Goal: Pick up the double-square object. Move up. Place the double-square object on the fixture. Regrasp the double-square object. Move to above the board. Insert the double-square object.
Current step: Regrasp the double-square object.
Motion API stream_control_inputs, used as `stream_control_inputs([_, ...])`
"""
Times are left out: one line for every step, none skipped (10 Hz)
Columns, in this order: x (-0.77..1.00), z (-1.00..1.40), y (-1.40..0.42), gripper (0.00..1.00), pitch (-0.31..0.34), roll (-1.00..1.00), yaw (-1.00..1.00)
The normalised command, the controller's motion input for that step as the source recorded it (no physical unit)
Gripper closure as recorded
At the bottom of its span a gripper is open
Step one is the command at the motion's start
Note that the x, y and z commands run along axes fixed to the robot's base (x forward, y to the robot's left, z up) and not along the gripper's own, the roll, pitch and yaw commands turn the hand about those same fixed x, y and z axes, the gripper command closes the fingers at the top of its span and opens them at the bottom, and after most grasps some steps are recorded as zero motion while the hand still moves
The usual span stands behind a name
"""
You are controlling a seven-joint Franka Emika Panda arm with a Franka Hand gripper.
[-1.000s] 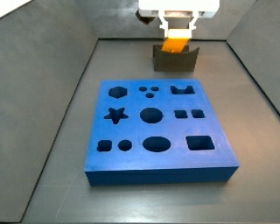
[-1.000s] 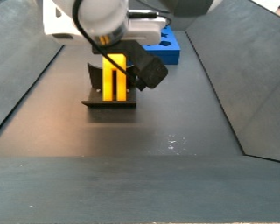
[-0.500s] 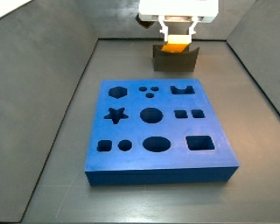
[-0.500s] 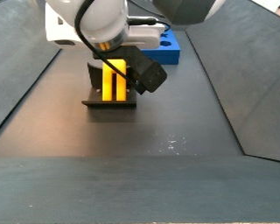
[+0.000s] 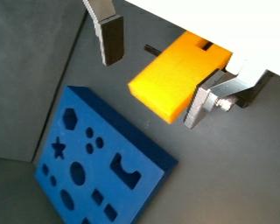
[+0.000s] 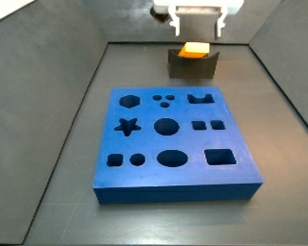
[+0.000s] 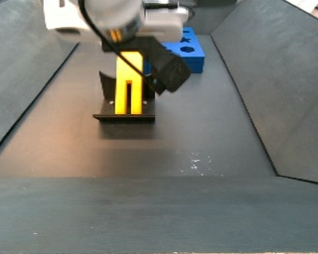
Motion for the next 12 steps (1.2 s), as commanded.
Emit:
stream_control_inputs([-0.02, 1.00, 0.01, 0.00, 0.049, 0.01, -0.01])
stream_control_inputs([-0.03, 0.99, 0.01, 0.00, 0.053, 0.03, -0.01])
stream_control_inputs([-0.03, 0.84, 0.01, 0.00, 0.053, 0.04, -0.02])
stream_control_inputs([-0.03, 0.64, 0.01, 0.00, 0.054, 0.05, -0.02])
stream_control_inputs([-0.03, 0.55, 0.01, 0.00, 0.056, 0.05, -0.03])
stream_control_inputs([-0.03, 0.35, 0.01, 0.00, 0.054, 0.05, -0.03])
stream_control_inputs([0.15, 0.84, -0.80, 0.00, 0.057, 1.00, 0.02])
stream_control_inputs([0.15, 0.69, -0.78, 0.00, 0.057, 1.00, 0.02])
stream_control_inputs([0.10, 0.56, -0.68, 0.00, 0.054, 1.00, 0.02])
stream_control_inputs([0.02, 0.34, -0.47, 0.00, 0.050, 1.00, 0.02])
stream_control_inputs([-0.01, 0.15, -0.31, 0.00, 0.046, 1.00, 0.02])
stream_control_inputs([-0.02, 0.05, -0.15, 0.00, 0.043, 1.00, 0.02])
